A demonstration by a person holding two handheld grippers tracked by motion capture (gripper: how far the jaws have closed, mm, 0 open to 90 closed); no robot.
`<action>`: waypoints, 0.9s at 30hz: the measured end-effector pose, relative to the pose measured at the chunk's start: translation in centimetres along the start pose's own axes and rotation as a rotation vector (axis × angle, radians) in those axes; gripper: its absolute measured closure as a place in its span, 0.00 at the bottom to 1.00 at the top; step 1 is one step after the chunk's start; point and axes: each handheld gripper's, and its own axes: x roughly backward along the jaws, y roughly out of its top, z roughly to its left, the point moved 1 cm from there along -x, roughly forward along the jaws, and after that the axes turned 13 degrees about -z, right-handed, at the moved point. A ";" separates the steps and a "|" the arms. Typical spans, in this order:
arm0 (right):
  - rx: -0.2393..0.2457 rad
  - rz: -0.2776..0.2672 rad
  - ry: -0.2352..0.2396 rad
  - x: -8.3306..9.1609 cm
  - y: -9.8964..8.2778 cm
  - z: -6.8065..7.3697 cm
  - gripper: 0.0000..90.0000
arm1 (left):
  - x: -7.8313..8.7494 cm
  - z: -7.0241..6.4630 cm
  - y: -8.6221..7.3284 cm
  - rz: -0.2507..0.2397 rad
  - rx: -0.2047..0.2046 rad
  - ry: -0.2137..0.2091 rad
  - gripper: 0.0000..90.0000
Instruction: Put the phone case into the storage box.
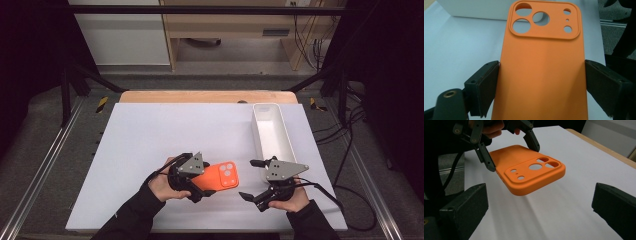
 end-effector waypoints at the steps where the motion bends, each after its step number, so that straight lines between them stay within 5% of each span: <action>1: 0.001 0.000 -0.002 0.0 0.0 0.0 0.02 | 0.0 0.0 0.0 0.000 -0.003 -0.001 0.17; 27: 0.060 0.036 0.048 -0.4 0.0 0.8 0.03 | -0.4 -0.9 0.5 -0.001 -0.033 -0.060 0.17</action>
